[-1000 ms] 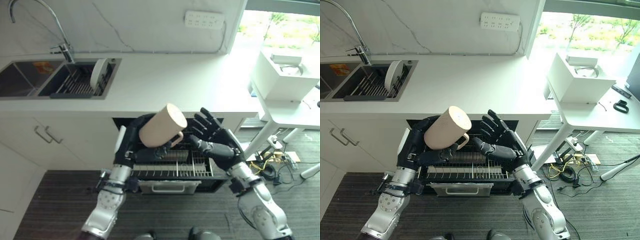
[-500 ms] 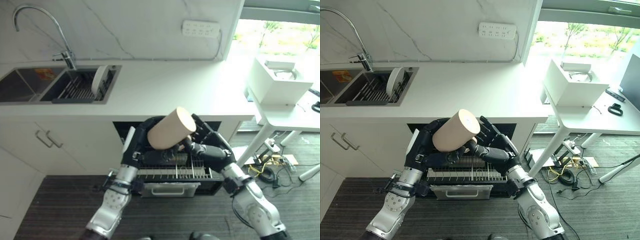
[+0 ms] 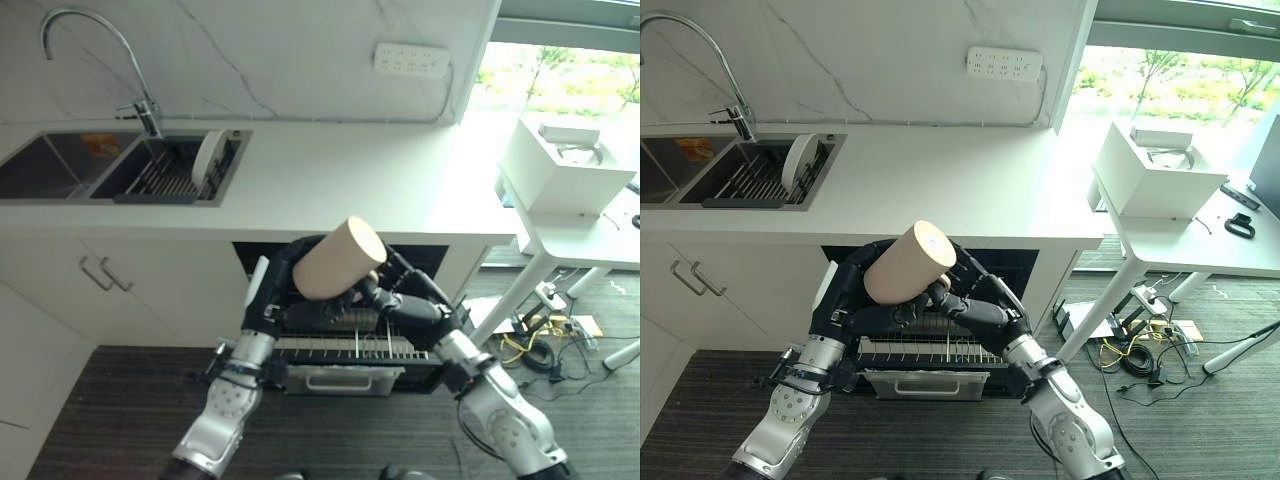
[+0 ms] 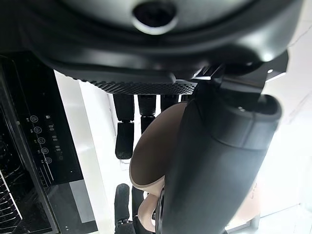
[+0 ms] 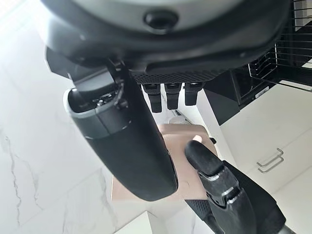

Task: Place the dishes in the dishwasher.

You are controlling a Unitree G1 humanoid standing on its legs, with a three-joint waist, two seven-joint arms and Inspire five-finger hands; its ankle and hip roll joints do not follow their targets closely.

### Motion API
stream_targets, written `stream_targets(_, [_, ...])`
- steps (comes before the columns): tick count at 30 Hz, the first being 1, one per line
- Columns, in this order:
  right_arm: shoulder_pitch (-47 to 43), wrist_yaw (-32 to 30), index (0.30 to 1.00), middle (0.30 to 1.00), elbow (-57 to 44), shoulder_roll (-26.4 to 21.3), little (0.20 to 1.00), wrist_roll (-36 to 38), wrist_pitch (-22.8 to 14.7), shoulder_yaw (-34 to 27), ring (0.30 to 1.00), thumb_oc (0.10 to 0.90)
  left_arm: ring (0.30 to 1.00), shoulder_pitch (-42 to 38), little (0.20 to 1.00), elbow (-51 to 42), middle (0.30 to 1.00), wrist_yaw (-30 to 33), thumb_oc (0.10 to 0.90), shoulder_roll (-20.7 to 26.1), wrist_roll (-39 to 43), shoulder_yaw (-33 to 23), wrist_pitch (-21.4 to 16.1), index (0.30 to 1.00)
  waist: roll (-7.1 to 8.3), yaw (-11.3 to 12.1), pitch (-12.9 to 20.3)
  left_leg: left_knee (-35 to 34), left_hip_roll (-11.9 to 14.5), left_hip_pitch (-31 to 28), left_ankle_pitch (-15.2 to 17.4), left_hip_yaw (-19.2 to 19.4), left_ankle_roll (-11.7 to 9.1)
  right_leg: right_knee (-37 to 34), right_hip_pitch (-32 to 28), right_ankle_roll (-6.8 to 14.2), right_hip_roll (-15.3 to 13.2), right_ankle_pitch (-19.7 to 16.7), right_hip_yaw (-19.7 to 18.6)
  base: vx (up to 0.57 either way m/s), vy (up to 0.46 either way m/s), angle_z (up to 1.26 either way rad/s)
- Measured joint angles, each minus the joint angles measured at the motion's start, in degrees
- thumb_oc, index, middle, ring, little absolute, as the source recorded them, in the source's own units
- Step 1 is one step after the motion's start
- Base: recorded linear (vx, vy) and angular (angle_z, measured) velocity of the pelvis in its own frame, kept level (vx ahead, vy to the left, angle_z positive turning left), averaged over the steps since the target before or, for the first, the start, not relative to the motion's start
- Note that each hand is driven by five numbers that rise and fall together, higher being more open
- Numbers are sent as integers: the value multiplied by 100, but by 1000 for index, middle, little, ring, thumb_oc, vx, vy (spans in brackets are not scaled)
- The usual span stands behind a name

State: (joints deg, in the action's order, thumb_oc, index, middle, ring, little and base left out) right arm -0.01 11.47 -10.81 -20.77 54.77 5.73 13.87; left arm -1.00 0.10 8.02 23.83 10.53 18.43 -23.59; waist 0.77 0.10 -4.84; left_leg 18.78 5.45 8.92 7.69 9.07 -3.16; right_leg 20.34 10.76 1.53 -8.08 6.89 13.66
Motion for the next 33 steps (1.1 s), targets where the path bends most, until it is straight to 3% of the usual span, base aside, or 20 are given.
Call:
stream_targets(11, [15, 6, 900, 900, 0, -118, 900, 5, 14, 114, 900, 800, 300, -118, 300, 218, 300, -147, 400, -1, 47, 66, 121, 300, -90, -1, 55, -3, -1, 4, 3, 23, 5, -3, 16, 4, 2, -3, -23, 0, 0, 0])
stream_targets(33, [5, 152, 900, 900, -48, -182, 900, 277, 24, 49, 900, 800, 300, -174, 300, 555, 300, -389, 400, -69, 283, 165, 265, 300, -92, 0, 57, -8, 1, 1, 4, 27, 5, -9, 18, 6, 13, -5, -47, 0, 0, 0])
